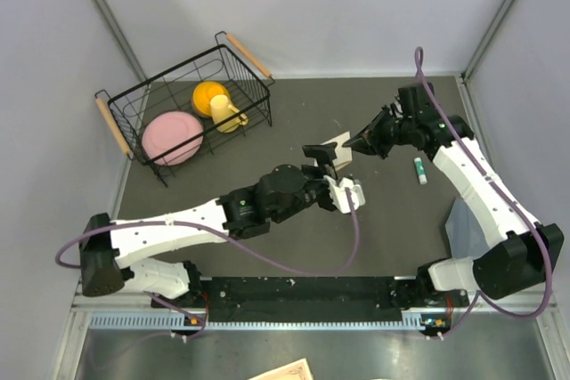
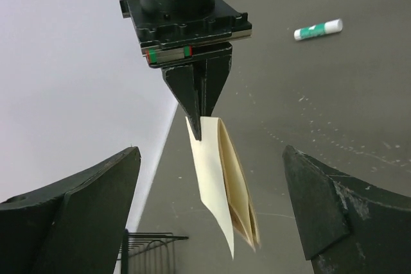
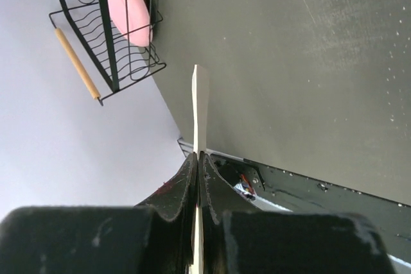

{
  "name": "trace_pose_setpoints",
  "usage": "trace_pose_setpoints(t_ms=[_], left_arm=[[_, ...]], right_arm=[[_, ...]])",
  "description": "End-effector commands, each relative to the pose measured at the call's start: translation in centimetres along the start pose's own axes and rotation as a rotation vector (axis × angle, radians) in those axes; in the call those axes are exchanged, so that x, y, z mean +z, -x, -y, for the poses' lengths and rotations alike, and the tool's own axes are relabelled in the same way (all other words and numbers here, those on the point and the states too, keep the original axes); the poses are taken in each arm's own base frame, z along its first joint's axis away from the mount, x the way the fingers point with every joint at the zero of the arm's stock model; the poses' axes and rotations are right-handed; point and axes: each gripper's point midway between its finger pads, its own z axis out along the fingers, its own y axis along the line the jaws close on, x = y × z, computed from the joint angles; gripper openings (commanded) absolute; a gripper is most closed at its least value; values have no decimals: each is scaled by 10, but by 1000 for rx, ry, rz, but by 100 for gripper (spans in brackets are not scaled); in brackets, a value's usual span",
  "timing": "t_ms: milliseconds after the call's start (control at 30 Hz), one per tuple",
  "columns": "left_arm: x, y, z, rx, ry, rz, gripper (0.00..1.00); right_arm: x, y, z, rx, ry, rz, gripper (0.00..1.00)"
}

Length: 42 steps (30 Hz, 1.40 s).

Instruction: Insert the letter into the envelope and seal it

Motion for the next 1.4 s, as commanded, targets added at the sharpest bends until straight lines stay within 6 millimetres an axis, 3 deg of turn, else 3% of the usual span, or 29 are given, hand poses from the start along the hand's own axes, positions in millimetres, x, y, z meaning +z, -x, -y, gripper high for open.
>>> trace_pose_setpoints(t_ms=[0, 167, 200, 267, 300, 333, 367, 400, 467, 533, 600, 633, 700, 733, 767, 800, 933, 1033, 1133, 1233, 1333, 1367], left_arm=[[8, 29, -37, 53, 141, 24, 98], [26, 20, -32, 91, 139, -32, 81], [29, 17, -29, 88, 128, -49, 63], [28, 14, -33, 60, 144, -63, 39], [25, 15, -34, 48, 146, -54, 13], [20, 19, -39, 34, 168, -26, 0], [17, 19, -40, 25, 173, -18, 0], [14, 21, -41, 1, 170, -5, 0], [2, 27, -42, -42, 137, 39, 0], [-14, 37, -49, -161, 119, 89, 0], [-23, 32, -47, -310, 25, 101, 0], [-35, 39, -54, -366, 1, 132, 0], [-47, 34, -52, -512, -118, 152, 0], [-58, 27, -66, -548, -107, 168, 0], [-64, 30, -64, -599, -155, 197, 0], [-76, 44, -50, -599, -296, 277, 0], [-95, 48, -46, -701, -426, 353, 0], [-106, 64, -37, -722, -544, 425, 0], [-110, 70, -33, -752, -600, 440, 0], [-111, 73, -35, -740, -597, 454, 0], [-111, 77, -37, -760, -608, 465, 0], [-109, 77, -40, -769, -589, 462, 0]], right_arm=[[-16, -8, -10, 32, 53, 7, 0], [-17, -25, -8, 55, 64, -51, 0], [-18, -27, -8, 53, 68, -56, 0], [-19, -29, -6, 54, 67, -61, 0], [-20, -29, -6, 52, 72, -58, 0], [-21, -30, -7, 50, 75, -61, 0], [-21, -31, -6, 46, 76, -65, 0], [-22, -31, -7, 38, 82, -66, 24], [-24, -32, -13, -2, 114, -71, 41], [-29, -28, -23, -90, 179, -76, 66], [-40, -13, -31, -176, 228, -31, 85], [-47, -15, -35, -299, 276, -41, 86], [-66, -11, -56, -479, 395, 3, 84], [-78, -26, -64, -683, 508, -40, 82], [-96, -37, -78, -874, 624, -6, 81], [-105, -44, -79, -984, 668, 17, 81], [-132, -96, -74, -1465, 861, 76, 82], [-140, -130, -73, -1685, 921, 119, 79], [-136, -136, -77, -1781, 890, 129, 73], [-129, -141, -81, -1781, 885, 83, 60], [-118, -144, -83, -1800, 864, 66, 40], [-117, -148, -83, -1804, 870, 52, 29]])
